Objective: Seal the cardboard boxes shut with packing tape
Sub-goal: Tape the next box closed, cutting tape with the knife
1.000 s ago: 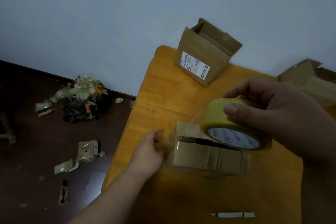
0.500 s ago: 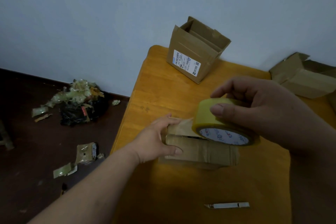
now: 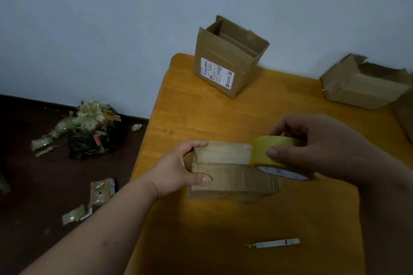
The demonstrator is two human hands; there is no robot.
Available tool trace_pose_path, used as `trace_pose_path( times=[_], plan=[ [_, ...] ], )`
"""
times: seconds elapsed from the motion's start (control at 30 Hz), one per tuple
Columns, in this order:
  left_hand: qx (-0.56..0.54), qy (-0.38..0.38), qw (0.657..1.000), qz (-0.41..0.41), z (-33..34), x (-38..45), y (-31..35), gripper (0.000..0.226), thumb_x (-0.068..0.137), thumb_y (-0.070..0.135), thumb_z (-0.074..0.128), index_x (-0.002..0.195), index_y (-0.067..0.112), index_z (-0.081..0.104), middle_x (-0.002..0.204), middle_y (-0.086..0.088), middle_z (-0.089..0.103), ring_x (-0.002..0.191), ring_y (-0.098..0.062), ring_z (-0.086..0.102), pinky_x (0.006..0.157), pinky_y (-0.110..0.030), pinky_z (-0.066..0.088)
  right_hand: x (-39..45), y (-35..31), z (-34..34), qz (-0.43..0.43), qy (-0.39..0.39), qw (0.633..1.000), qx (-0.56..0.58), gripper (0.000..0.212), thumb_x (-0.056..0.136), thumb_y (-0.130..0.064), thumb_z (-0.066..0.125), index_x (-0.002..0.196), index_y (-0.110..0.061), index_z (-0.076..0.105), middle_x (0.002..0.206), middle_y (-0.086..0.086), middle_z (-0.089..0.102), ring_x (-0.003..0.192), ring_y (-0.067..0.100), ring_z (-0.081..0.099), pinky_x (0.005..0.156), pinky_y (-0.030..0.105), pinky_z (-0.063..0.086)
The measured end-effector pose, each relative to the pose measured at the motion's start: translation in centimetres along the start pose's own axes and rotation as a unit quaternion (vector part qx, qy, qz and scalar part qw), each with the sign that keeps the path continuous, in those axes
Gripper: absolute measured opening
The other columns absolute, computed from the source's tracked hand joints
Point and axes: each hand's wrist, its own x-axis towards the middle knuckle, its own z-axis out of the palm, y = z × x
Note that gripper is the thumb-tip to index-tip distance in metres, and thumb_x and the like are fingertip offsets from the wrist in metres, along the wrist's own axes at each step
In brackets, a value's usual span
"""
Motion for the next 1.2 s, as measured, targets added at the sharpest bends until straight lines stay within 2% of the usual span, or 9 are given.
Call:
trace_pose_path(
  times=[0.23, 0.4, 0.6, 0.8, 0.9, 0.97, 1.03, 1.1, 1.2],
  plan=[
    [0.038, -0.019, 0.999, -0.001, -0.1, 0.3, 0.7, 0.075, 0.066, 0.021, 0.091, 0.126, 0.041, 0.050, 0.134, 0.014, 0.047, 0.126, -0.003, 0.043, 0.100, -0.026, 0.043, -0.2, 0.3, 0.3, -0.020, 0.001, 0.997, 0.072, 0.045, 0.059, -0.062, 0.060, 0.094, -0.033, 0.065, 0.083, -0.012, 0.069, 0.076, 0.002, 0.066, 0.057, 0.011, 0.050],
    [0.017, -0.012, 1.000, 0.016, 0.4, 0.0, 0.6, 0.055, 0.068, 0.010, 0.088, 0.103, 0.020, 0.046, 0.123, 0.004, 0.053, 0.120, -0.009, 0.049, 0.086, -0.027, 0.055, -0.4, -0.6, 0.5, -0.052, 0.018, 0.993, 0.101, 0.040, 0.062, -0.056, 0.064, 0.093, -0.031, 0.067, 0.084, -0.013, 0.067, 0.075, 0.007, 0.065, 0.057, 0.011, 0.049],
    [0.106, -0.019, 0.994, 0.013, -0.7, 0.9, 1.2, 0.072, 0.048, 0.049, 0.090, 0.106, 0.023, 0.056, 0.121, 0.004, 0.058, 0.114, -0.016, 0.055, 0.096, -0.047, 0.050, 0.1, -3.2, 1.5, -0.110, -0.006, 0.987, 0.119, 0.033, 0.071, -0.050, 0.069, 0.097, -0.029, 0.068, 0.082, -0.007, 0.070, 0.072, 0.009, 0.067, 0.056, 0.019, 0.051],
    [0.132, -0.053, 0.990, 0.021, -1.3, 1.0, 2.8, 0.083, 0.053, 0.049, 0.087, 0.128, 0.032, 0.057, 0.127, 0.006, 0.059, 0.120, -0.012, 0.055, 0.102, -0.041, 0.048, 1.3, -6.6, 2.5, -0.155, -0.006, 0.981, 0.113, 0.023, 0.081, -0.036, 0.075, 0.100, -0.029, 0.065, 0.075, 0.004, 0.070, 0.066, 0.021, 0.066, 0.060, 0.033, 0.052],
    [0.076, -0.050, 0.996, -0.007, -1.2, 0.6, 2.6, 0.056, 0.066, 0.025, 0.091, 0.115, 0.030, 0.063, 0.107, 0.013, 0.068, 0.099, 0.007, 0.063, 0.089, -0.024, 0.055, 2.2, -7.9, 3.1, -0.154, 0.021, 0.978, 0.137, 0.023, 0.081, -0.034, 0.077, 0.099, -0.025, 0.065, 0.075, 0.003, 0.072, 0.066, 0.015, 0.069, 0.061, 0.032, 0.057],
    [0.034, -0.053, 0.998, -0.019, -0.8, 0.4, 2.3, 0.045, 0.073, 0.009, 0.085, 0.106, 0.031, 0.063, 0.095, 0.020, 0.065, 0.081, 0.019, 0.061, 0.075, -0.010, 0.053, 2.8, -8.5, 3.7, -0.141, 0.027, 0.977, 0.156, 0.023, 0.082, -0.032, 0.077, 0.098, -0.022, 0.064, 0.078, 0.008, 0.073, 0.070, 0.021, 0.071, 0.066, 0.044, 0.058],
    [0.022, -0.047, 0.998, -0.025, -0.6, 0.4, 1.7, 0.047, 0.072, 0.013, 0.086, 0.108, 0.031, 0.063, 0.099, 0.021, 0.065, 0.082, 0.019, 0.060, 0.077, -0.008, 0.052, 3.3, -8.9, 4.0, -0.142, 0.026, 0.976, 0.163, 0.022, 0.083, -0.031, 0.077, 0.097, -0.021, 0.064, 0.077, 0.014, 0.072, 0.073, 0.033, 0.069, 0.064, 0.051, 0.056],
    [0.023, -0.039, 0.999, -0.028, -0.6, 0.3, 1.8, 0.046, 0.066, 0.024, 0.091, 0.106, 0.025, 0.067, 0.101, 0.015, 0.069, 0.089, 0.012, 0.063, 0.086, -0.016, 0.053, 3.4, -8.4, 3.6, -0.144, 0.031, 0.978, 0.147, 0.021, 0.082, -0.034, 0.076, 0.095, -0.023, 0.064, 0.066, 0.005, 0.068, 0.063, 0.026, 0.065, 0.059, 0.039, 0.056],
    [0.098, -0.017, 0.995, 0.005, -0.9, 0.6, 1.4, 0.036, 0.068, 0.025, 0.089, 0.093, 0.024, 0.063, 0.099, 0.009, 0.065, 0.098, -0.002, 0.060, 0.078, -0.014, 0.047, 2.4, -6.6, 1.5, -0.126, 0.048, 0.986, 0.101, 0.022, 0.079, -0.043, 0.071, 0.092, -0.028, 0.064, 0.055, -0.008, 0.054, 0.048, 0.006, 0.047, 0.047, 0.014, 0.039]
  ],
)
